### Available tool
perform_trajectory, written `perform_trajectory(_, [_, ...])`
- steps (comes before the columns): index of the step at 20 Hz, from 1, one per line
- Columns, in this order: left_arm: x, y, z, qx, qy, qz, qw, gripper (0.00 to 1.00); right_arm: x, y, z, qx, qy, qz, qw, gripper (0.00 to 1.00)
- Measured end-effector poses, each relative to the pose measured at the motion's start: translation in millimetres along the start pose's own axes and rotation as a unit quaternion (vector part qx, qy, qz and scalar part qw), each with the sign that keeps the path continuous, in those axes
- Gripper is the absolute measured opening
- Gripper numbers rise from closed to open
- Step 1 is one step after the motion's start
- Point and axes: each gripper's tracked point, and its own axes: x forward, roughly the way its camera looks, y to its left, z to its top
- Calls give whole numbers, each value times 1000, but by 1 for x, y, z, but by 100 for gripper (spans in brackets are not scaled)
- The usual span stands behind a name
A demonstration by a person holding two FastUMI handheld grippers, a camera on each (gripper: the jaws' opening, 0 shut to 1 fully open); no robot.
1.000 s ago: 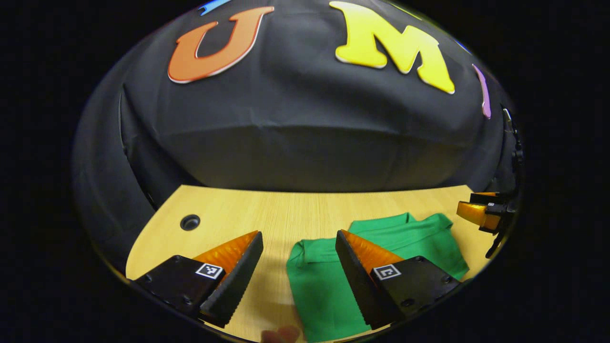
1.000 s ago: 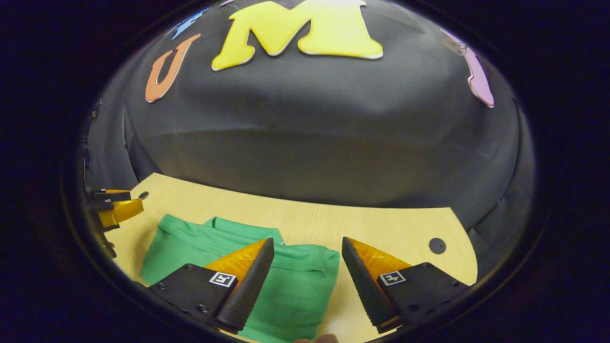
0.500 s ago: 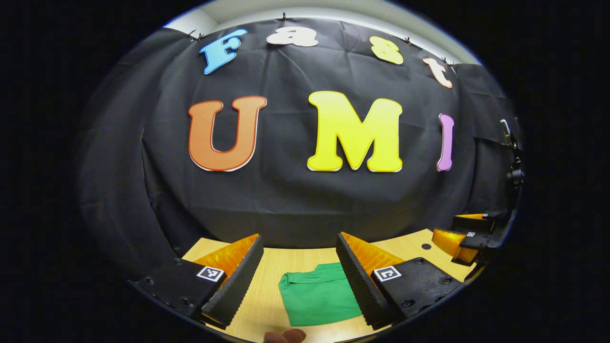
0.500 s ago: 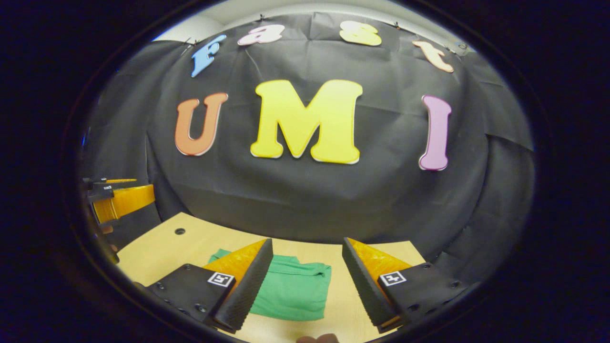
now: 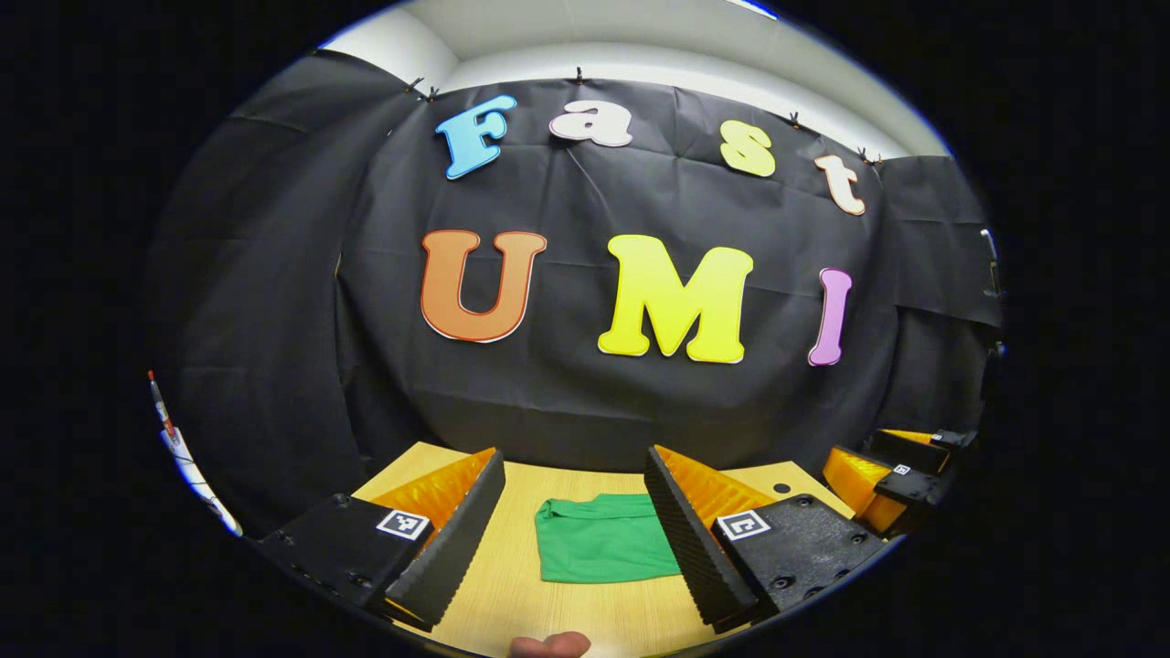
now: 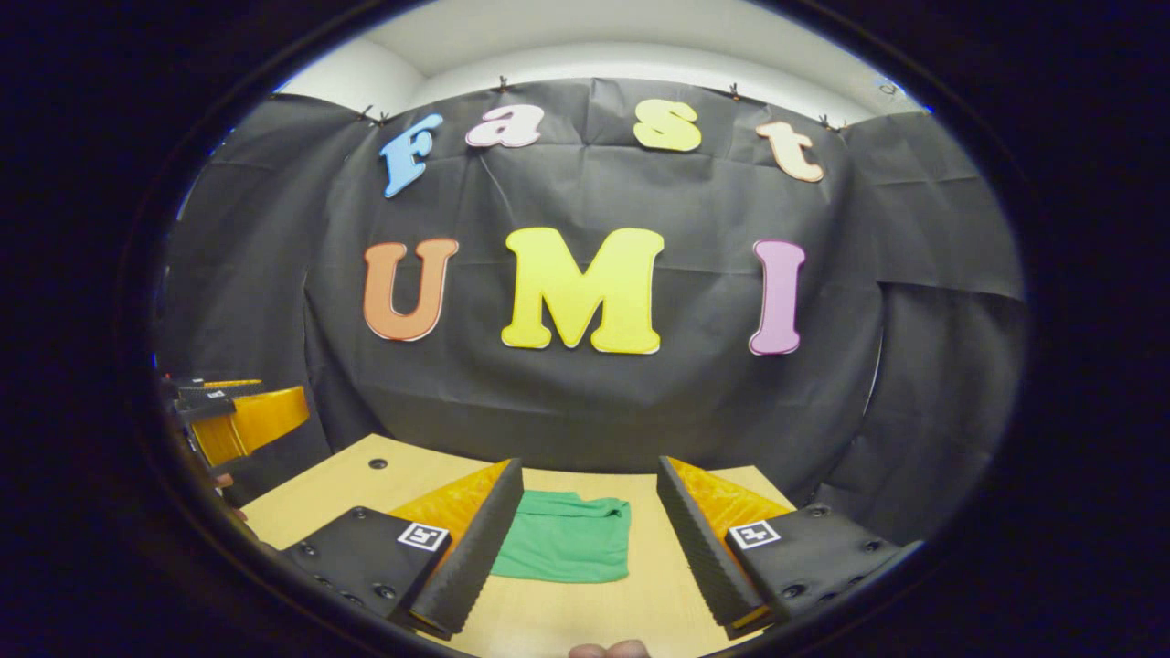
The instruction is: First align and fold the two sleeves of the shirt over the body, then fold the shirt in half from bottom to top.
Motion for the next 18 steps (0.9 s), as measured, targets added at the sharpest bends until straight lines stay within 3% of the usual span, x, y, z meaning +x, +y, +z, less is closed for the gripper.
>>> perform_trajectory(8, [-42, -9, -6, 19, -3, -11, 1000, 98, -43, 20, -10, 3, -2, 15, 1000, 93])
perform_trajectory(18, [-46, -4, 4, 23, -12, 1, 1000, 98, -42, 16, -4, 18, -5, 16, 1000, 93])
